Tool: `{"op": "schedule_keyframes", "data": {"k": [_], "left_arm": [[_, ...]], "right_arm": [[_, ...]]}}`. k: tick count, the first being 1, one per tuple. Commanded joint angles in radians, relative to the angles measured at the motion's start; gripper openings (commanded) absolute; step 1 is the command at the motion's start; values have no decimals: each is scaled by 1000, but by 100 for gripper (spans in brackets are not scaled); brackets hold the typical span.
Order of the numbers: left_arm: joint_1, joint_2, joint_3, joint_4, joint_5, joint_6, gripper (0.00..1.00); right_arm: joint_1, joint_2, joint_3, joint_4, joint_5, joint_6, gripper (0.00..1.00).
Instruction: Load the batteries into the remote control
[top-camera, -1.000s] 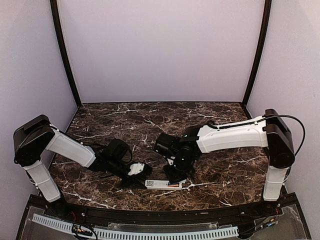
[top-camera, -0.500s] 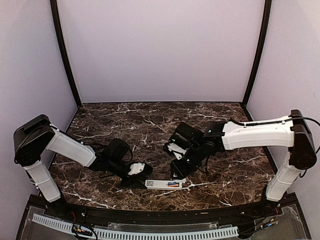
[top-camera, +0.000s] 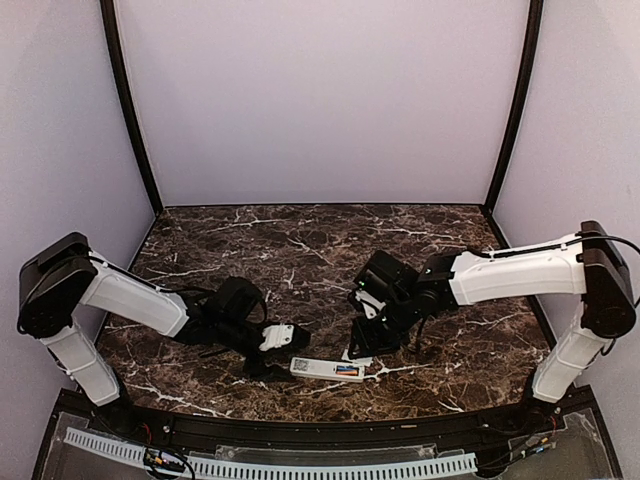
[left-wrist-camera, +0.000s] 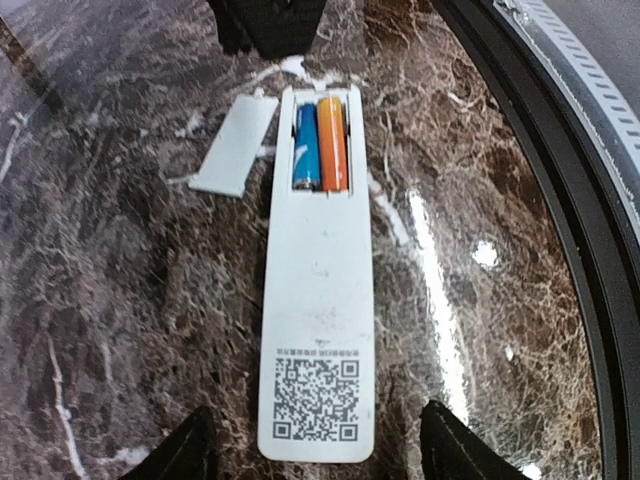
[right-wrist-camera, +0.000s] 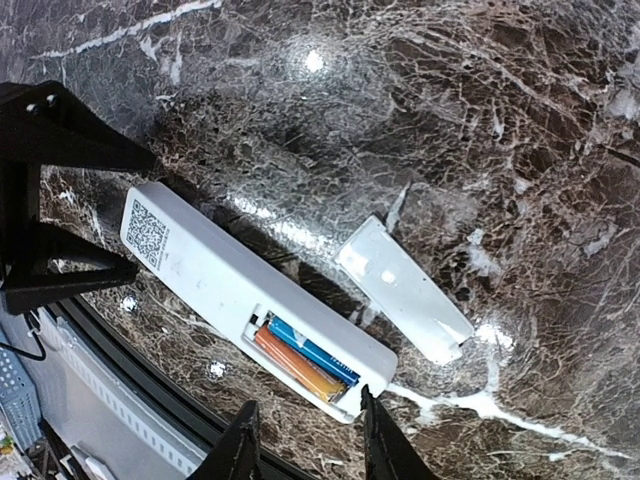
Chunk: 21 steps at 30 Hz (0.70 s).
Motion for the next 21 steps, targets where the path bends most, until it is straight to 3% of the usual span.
{"op": "schedule_keyframes", "data": {"k": [1,5,7,8,10,21], "left_arm": [[-42,-150,-41,82,-75,-44,69],[-75,-260,-49,219,-42,-118,65],[-108,-241,11,204,-28,-154,51],[-122,-207,53,188,-30,-158,45],[-158,-153,96,141,-31,-156,41],[-280,102,334,-5,-200,-169,29]], "right_arm": [[-4,-48,-19,16,-9,90,33],[-37,-102,-67,52,-19,108,32],[-67,-131,-109,95,-14,112,30],[-79,-144,-125,114,-12,112,29],[-98,-166,-156,142,-10,111,29],[-136,-206,-312,299,-14,75,29]]}}
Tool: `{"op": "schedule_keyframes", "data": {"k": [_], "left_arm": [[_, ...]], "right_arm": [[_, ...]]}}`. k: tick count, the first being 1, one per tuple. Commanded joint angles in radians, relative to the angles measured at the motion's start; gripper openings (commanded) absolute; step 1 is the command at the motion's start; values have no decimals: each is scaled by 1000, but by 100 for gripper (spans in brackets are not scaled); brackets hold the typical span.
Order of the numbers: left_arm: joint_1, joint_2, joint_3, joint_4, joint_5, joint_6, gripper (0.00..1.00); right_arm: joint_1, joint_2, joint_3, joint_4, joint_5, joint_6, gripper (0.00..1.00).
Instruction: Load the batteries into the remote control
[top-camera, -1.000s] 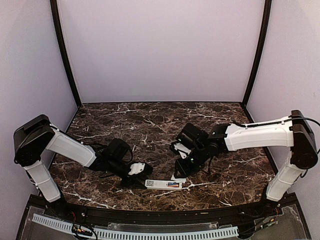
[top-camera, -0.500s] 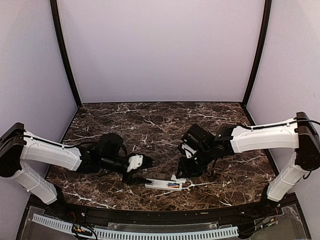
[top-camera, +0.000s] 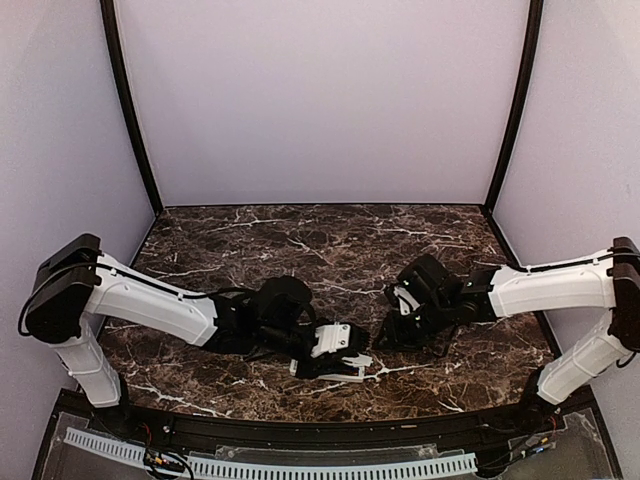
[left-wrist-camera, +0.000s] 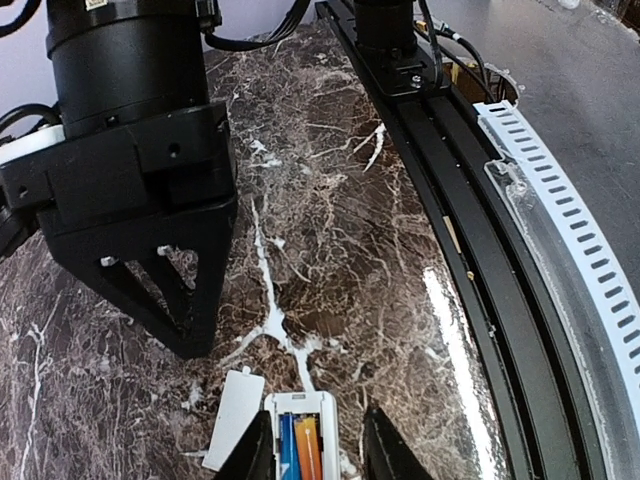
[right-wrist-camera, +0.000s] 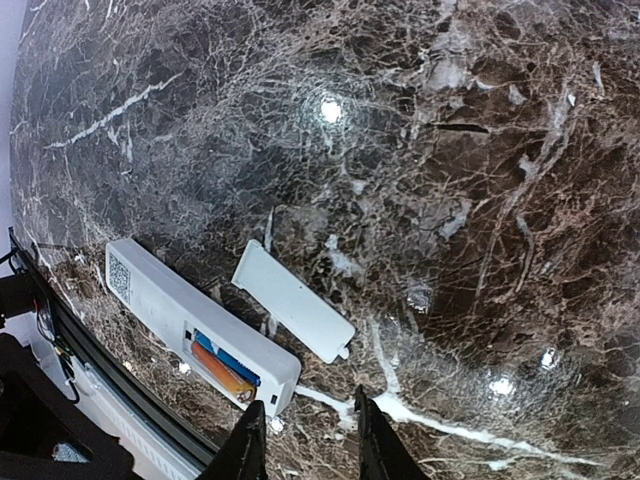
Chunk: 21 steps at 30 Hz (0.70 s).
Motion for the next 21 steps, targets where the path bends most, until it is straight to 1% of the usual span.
{"op": "schedule_keyframes", "data": {"k": [1,3,8,21], "left_arm": [[-21,62,90,-111,-63,-15,28],[-29,89,107,-134,-73,-15,27],[-32,140,146,-157,-94,-25,21],[-33,205,177,-209,-124,-13,20]], "right_arm": [[-7,2,-27,80,0,-33,29],[-8,-4,-45,95,2,-38,29],[-8,-7,-90,147,-7,-42,29],[-7,25,-121,204,-32,-55,29]]}}
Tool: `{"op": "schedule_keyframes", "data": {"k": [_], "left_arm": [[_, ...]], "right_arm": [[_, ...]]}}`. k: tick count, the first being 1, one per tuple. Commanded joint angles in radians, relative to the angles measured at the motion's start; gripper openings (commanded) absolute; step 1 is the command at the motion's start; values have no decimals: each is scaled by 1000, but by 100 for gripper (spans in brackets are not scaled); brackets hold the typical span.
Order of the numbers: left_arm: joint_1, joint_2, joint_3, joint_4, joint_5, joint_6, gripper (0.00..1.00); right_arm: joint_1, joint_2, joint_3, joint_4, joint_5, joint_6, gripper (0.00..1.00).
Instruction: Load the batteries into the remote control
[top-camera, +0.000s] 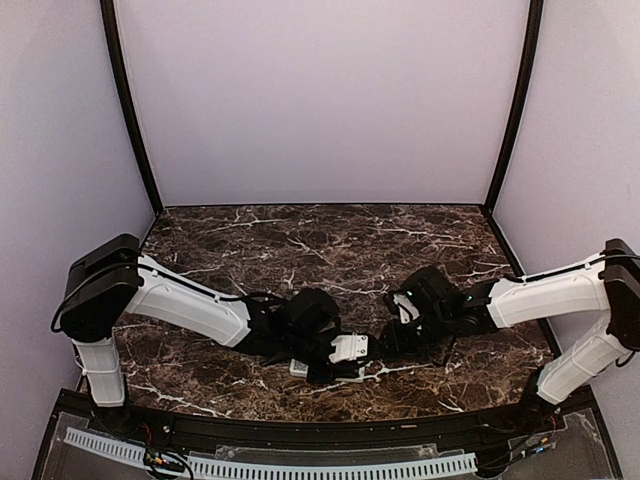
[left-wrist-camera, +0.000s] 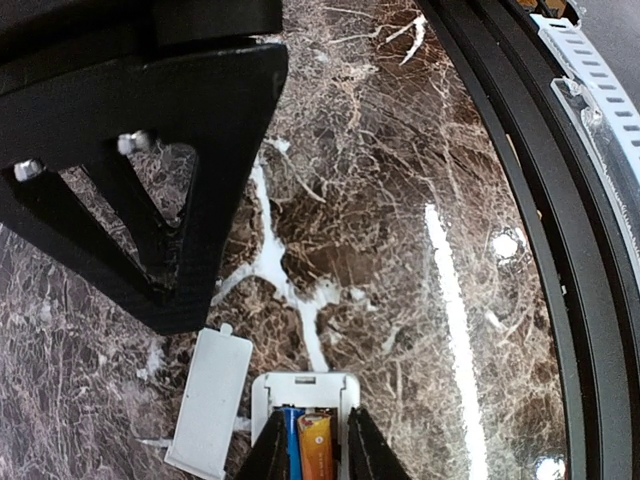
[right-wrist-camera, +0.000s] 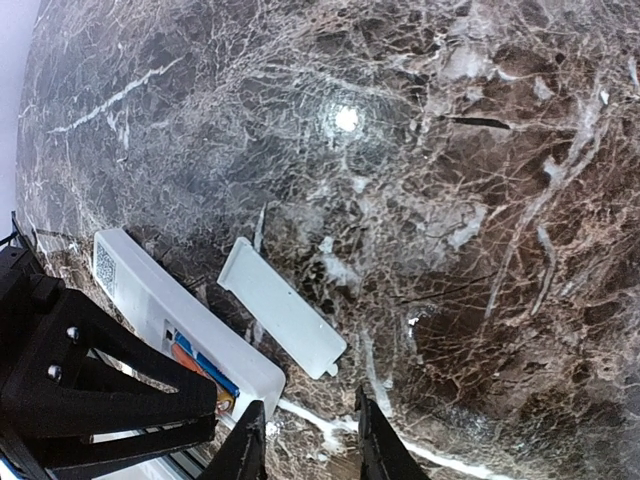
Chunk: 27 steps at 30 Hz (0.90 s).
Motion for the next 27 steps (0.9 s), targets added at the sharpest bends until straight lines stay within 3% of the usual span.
{"op": "schedule_keyframes", "data": {"k": [1,20,23,24,27], "left_arm": [[-6,8,20,-46,-11,5,19],[-12,21,13,-90,-82,28,17],[-12,24,15,-95,-76,24,10],[-12,24,17,-96,-78,26,3],[-12,21,22,-106,-81,20,0]], "right_arm": [[-7,21,-14,44,-14,-15,29],[-7,18,-10,42,-22,-29,31],[-6,16,-3,38,-21,-33,31],[-6,16,-2,37,-22,-34,31],[-6,10,1,29,-22,-37,31]]}}
